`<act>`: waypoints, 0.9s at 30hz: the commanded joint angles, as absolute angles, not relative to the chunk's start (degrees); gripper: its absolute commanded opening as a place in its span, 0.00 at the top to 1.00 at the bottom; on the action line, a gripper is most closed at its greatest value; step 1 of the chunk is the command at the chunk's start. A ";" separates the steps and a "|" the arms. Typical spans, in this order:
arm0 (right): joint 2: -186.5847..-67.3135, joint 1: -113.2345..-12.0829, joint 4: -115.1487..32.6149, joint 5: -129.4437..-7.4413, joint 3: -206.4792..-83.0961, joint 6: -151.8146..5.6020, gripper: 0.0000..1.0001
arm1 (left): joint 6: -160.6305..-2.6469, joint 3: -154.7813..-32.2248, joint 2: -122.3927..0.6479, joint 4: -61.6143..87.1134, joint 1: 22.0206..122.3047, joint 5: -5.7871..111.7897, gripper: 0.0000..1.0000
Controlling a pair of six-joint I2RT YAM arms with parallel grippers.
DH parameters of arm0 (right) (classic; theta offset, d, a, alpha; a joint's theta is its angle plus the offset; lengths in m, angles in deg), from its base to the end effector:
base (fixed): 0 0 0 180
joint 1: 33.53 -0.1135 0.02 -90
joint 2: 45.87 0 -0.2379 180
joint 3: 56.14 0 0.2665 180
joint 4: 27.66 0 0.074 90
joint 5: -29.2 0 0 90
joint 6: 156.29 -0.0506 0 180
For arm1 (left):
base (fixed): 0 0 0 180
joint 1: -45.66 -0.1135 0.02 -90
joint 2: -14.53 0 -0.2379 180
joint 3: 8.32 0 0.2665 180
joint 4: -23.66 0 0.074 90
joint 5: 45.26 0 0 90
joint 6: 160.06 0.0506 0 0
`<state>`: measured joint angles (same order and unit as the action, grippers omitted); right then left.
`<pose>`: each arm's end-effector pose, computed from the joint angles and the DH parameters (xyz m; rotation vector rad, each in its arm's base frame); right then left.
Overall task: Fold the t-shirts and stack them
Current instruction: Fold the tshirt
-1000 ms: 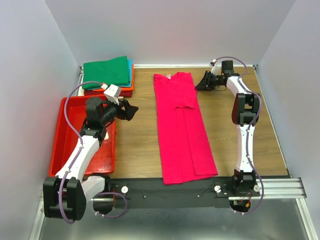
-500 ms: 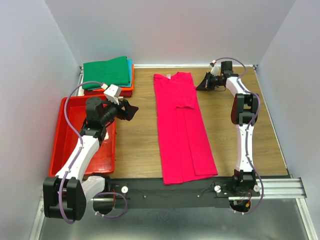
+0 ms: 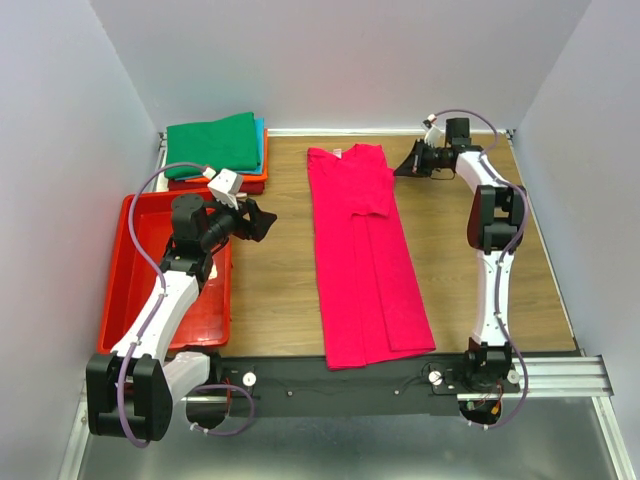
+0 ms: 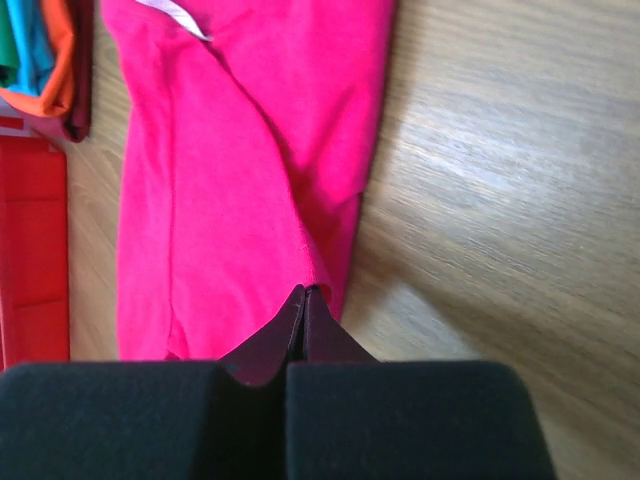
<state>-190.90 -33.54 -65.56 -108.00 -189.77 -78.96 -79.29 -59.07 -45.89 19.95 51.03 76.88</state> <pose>0.5469 0.0372 0.1150 -0.1173 2.3364 1.0973 0.2752 -0.0529 0.2486 0.3439 1.7874 -0.6853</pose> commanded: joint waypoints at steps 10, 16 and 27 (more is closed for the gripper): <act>-185.44 -36.52 -62.12 -106.33 -185.61 -77.37 0.99 | -78.50 -60.45 -44.79 19.52 50.94 78.05 0.20; -182.11 -40.37 -62.12 -102.12 -181.67 -73.51 0.99 | -78.41 -60.45 -44.71 19.61 50.94 78.14 0.20; -172.62 -54.26 -63.34 -86.74 -173.83 -61.90 0.00 | -78.50 -60.27 -44.09 19.61 50.94 78.40 0.20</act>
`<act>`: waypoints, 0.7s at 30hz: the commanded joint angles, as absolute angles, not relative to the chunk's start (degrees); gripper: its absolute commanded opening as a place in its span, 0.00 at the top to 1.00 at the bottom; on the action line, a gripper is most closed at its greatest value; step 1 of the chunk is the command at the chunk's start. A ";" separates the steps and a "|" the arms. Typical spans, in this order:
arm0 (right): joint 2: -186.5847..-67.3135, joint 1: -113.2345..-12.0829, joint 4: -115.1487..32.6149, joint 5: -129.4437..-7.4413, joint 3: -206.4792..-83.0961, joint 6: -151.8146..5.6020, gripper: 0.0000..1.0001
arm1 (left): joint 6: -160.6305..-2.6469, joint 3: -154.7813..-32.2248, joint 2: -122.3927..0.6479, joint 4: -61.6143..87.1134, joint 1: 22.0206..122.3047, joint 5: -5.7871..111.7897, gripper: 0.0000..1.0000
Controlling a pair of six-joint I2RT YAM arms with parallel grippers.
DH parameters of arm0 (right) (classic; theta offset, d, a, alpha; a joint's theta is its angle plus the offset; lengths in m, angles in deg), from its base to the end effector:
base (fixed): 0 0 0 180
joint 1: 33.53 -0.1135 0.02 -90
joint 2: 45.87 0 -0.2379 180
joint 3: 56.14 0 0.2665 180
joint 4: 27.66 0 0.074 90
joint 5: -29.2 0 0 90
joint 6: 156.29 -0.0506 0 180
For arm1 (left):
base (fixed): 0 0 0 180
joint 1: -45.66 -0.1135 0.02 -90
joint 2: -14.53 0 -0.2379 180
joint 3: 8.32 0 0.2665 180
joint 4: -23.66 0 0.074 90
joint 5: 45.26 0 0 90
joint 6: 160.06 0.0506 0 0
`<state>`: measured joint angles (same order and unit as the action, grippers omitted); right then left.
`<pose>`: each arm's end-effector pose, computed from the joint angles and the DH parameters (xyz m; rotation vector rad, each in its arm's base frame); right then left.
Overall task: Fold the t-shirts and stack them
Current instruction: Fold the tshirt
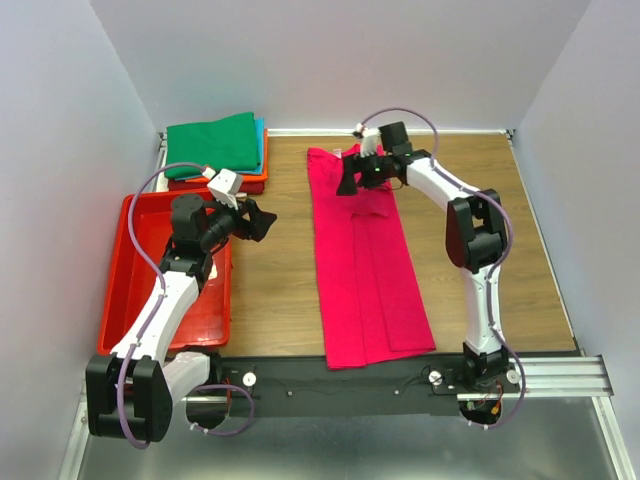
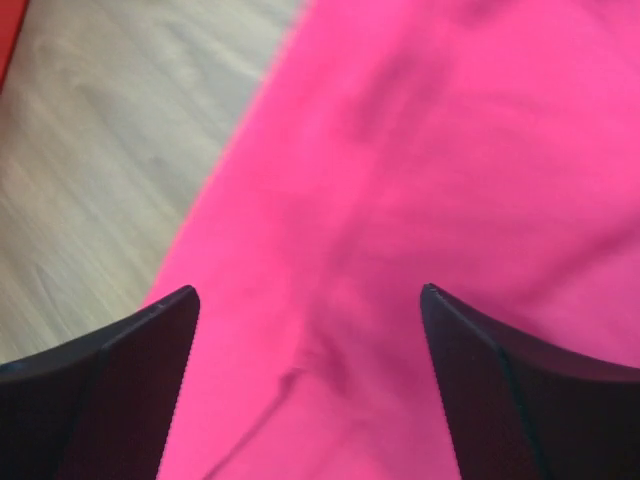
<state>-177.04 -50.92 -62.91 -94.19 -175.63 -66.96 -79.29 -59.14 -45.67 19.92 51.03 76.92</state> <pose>0.4850 0.1811 0.1537 -0.6192 2.2932 0.8448 0.2747 -0.0529 0.2500 0.3454 1.7829 -0.6850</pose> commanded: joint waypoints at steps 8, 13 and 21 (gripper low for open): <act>-163.83 -54.01 -65.63 -84.36 -168.04 -53.30 0.00 | -78.58 -60.36 -43.56 19.79 50.85 78.84 0.20; -154.52 -47.88 -69.92 -107.95 -159.34 -36.80 0.00 | -76.92 -60.18 -43.30 20.75 51.63 82.87 0.20; -133.43 -47.33 -89.71 -109.51 -130.73 2.61 0.00 | -61.02 -55.00 -35.92 21.89 82.51 72.18 0.26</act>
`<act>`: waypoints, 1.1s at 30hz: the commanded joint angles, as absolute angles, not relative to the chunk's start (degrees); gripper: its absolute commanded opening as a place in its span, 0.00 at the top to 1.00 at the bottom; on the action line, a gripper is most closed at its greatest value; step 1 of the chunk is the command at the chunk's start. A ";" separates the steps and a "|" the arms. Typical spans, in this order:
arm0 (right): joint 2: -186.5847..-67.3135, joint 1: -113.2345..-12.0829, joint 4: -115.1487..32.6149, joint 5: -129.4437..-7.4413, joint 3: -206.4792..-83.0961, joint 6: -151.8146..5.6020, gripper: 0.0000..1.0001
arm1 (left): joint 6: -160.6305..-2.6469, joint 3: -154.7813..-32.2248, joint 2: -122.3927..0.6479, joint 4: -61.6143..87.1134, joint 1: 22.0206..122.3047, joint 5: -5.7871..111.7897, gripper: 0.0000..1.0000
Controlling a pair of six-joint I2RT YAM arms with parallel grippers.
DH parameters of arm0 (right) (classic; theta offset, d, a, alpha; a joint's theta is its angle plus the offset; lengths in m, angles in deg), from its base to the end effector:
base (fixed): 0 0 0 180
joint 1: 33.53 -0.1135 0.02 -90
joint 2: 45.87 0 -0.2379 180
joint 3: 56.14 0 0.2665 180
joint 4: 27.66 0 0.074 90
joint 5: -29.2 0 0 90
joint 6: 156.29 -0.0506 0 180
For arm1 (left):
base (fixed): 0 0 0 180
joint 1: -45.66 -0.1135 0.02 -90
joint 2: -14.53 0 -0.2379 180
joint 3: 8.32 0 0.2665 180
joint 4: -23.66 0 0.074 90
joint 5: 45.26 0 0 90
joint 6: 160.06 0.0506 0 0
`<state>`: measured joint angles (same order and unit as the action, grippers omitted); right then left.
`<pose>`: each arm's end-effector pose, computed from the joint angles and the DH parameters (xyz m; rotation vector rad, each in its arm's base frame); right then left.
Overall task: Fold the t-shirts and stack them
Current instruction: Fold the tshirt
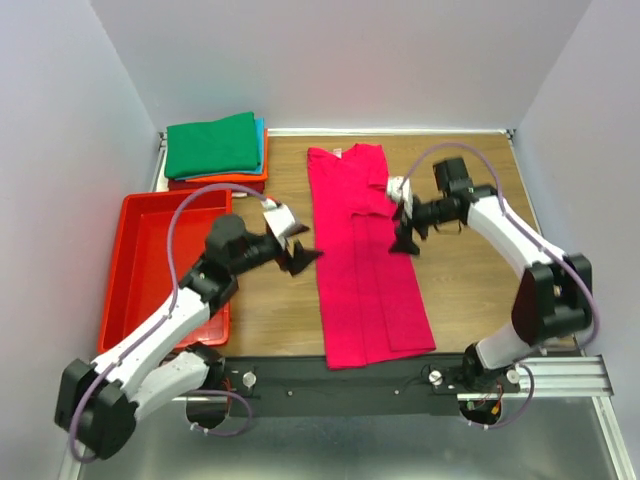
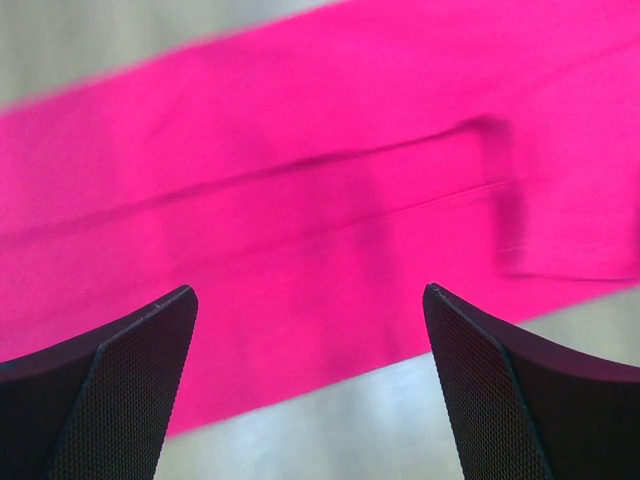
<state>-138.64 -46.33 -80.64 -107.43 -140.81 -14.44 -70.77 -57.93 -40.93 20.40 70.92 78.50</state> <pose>0.3311 0.1130 0.2184 -1.4521 1.8146 0.7392 0.2275 -0.1384 0.2639 0.8004 1.5861 -0.8380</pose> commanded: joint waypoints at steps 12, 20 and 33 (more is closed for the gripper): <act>-106.16 -52.60 -97.62 -100.97 -105.99 15.80 0.08 | -38.50 -51.30 -38.10 11.88 121.93 50.90 0.12; -103.70 -53.66 -94.81 -100.27 -101.85 14.75 0.12 | -38.24 -51.83 -51.11 11.61 132.49 46.41 0.16; -101.94 -53.66 -93.49 -100.79 -104.31 10.09 0.14 | -36.66 -50.87 -63.51 11.61 133.99 45.18 0.26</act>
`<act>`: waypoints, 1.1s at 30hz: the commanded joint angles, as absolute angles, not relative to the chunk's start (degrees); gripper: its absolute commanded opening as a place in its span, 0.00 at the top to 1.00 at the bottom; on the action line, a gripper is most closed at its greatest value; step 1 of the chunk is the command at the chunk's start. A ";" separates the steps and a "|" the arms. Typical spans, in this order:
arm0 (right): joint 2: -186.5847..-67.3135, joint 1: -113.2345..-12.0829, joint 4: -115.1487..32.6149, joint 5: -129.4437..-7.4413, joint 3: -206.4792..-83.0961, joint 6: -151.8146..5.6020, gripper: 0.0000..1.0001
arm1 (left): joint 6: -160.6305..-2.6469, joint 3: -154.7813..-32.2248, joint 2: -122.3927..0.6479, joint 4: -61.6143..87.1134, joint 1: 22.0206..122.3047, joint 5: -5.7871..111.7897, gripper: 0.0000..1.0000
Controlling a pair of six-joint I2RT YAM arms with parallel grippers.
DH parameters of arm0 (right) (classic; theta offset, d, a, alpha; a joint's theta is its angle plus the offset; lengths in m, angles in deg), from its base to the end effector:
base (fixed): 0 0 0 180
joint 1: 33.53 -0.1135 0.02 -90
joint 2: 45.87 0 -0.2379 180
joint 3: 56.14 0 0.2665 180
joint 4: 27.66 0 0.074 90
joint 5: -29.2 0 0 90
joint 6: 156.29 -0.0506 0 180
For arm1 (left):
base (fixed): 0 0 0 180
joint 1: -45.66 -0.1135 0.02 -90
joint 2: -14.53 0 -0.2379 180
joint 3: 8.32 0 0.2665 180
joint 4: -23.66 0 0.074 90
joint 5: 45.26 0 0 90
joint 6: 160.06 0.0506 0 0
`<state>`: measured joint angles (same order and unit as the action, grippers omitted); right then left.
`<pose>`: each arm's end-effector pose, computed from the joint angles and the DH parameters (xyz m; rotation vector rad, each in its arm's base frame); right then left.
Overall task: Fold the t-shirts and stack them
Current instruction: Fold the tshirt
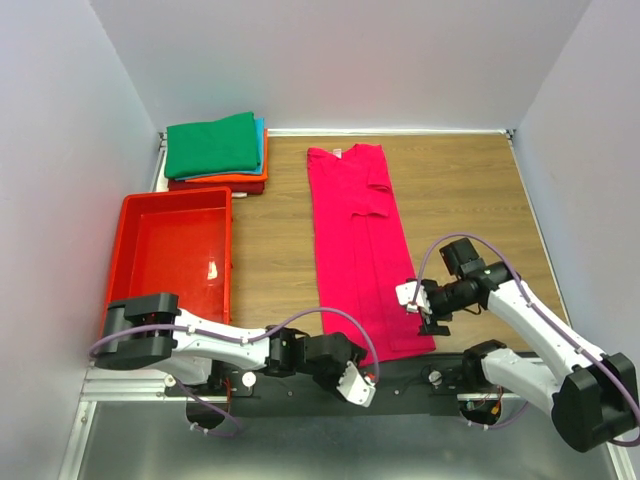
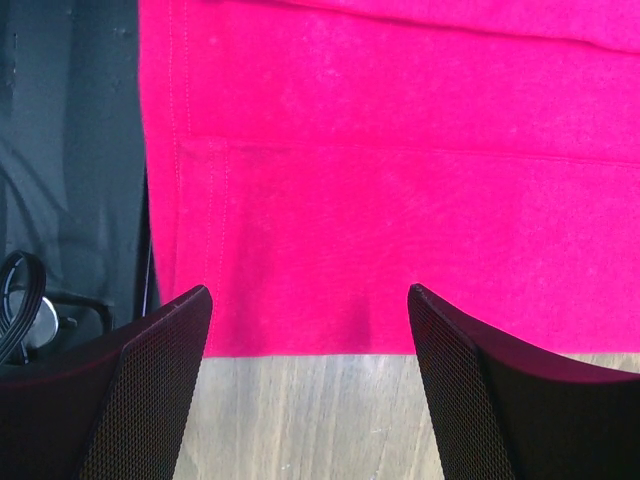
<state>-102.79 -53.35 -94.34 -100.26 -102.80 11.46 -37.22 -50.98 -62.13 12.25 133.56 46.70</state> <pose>0.1565 0.0906 0.1552 -1.9780 1.5940 0.6558 0.0083 -0.2734 0.1072 2.1126 1.1820 -0.4955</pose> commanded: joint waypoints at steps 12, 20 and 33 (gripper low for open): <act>-103.70 -53.66 -95.95 -100.44 -102.47 15.88 0.14 | -36.31 -51.92 -69.67 12.76 133.91 40.70 0.62; -106.33 -53.92 -99.11 -99.30 -104.13 21.68 0.14 | -35.69 -52.54 -64.93 11.88 132.33 41.83 0.95; -113.45 -66.22 -95.26 -92.54 -106.07 19.67 0.21 | -37.01 -52.71 -60.52 12.23 127.32 47.02 1.00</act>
<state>-112.37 -63.12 -97.42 -96.07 -105.34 22.06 -36.87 -52.49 -61.67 12.67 127.88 44.55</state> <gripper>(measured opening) 0.801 0.009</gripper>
